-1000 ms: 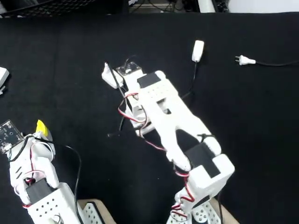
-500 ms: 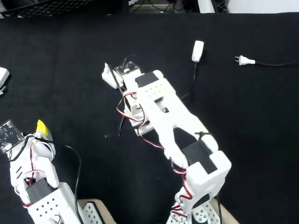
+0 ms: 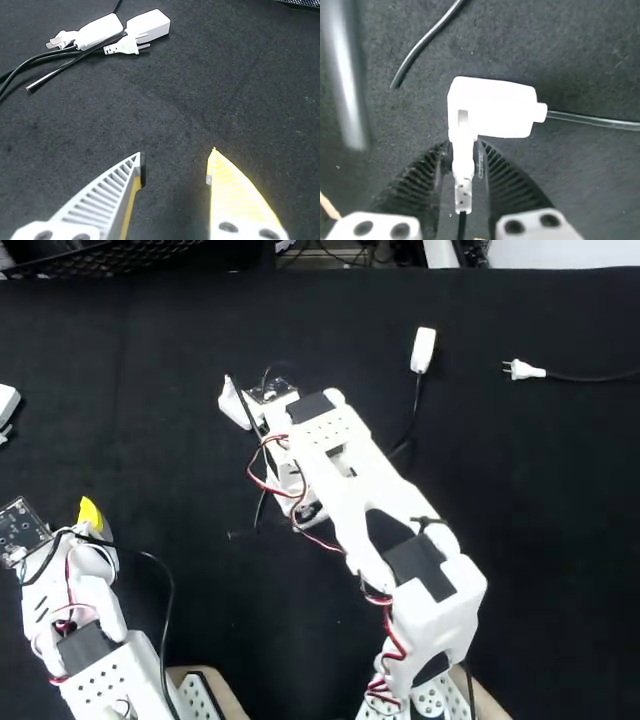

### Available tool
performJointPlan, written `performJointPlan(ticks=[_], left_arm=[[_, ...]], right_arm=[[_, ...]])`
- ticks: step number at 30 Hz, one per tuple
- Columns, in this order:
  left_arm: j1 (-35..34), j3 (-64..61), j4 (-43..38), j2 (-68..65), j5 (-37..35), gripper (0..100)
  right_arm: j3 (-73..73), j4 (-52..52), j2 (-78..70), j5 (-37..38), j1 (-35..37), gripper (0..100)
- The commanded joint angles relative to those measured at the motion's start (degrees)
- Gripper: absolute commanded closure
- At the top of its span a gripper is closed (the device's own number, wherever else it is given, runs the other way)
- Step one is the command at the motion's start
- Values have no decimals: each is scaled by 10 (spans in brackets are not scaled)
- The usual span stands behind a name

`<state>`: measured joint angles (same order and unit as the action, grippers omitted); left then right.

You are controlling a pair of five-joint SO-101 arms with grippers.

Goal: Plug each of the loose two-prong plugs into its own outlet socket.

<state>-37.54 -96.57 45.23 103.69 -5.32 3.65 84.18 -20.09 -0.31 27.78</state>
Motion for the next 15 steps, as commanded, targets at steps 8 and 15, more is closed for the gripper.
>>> performJointPlan(ticks=[8, 15], left_arm=[[-5, -7, 3, 4, 1, 777], [-5, -7, 3, 4, 1, 777]], right_arm=[[-42, 17, -83, 9, -22, 987], [-44, 17, -86, 45, -76, 987]])
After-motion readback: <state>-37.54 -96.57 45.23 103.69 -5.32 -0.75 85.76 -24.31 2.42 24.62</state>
